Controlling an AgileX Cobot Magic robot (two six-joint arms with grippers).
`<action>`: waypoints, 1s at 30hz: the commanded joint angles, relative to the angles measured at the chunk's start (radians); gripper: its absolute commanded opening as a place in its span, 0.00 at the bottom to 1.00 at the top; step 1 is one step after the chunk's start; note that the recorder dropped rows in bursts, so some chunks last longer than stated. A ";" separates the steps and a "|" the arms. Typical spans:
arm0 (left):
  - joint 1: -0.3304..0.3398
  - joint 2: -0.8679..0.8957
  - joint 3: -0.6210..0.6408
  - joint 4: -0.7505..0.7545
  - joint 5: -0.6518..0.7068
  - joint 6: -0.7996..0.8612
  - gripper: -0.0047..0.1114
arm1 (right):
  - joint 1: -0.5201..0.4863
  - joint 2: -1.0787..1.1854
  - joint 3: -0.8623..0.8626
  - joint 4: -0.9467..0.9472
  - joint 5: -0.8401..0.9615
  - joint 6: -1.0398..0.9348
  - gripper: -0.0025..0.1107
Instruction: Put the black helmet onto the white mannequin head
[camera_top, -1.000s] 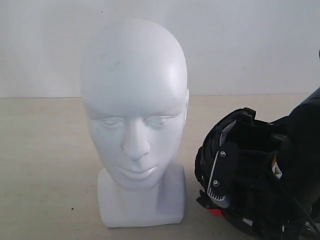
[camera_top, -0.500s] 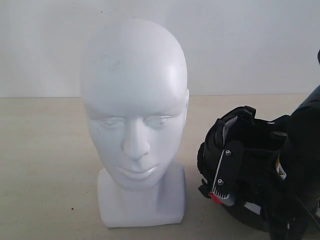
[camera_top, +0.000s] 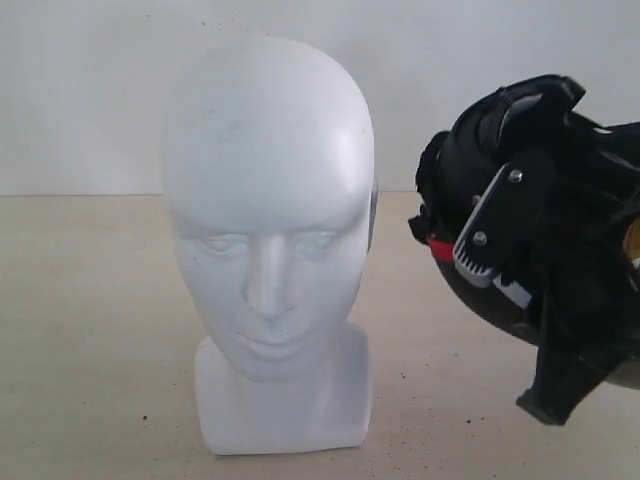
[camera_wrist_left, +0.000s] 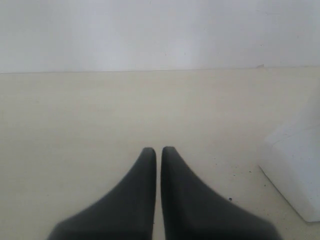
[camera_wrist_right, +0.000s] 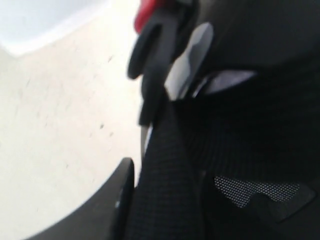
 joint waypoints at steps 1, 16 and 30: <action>-0.003 -0.004 0.003 -0.007 -0.001 -0.009 0.08 | -0.001 -0.075 -0.046 -0.112 -0.090 0.142 0.02; -0.003 -0.004 0.003 -0.007 -0.001 -0.009 0.08 | -0.001 -0.100 -0.244 -0.482 -0.248 0.582 0.02; -0.003 -0.004 0.003 -0.007 -0.001 -0.009 0.08 | -0.001 -0.100 -0.244 -0.911 -0.340 1.003 0.02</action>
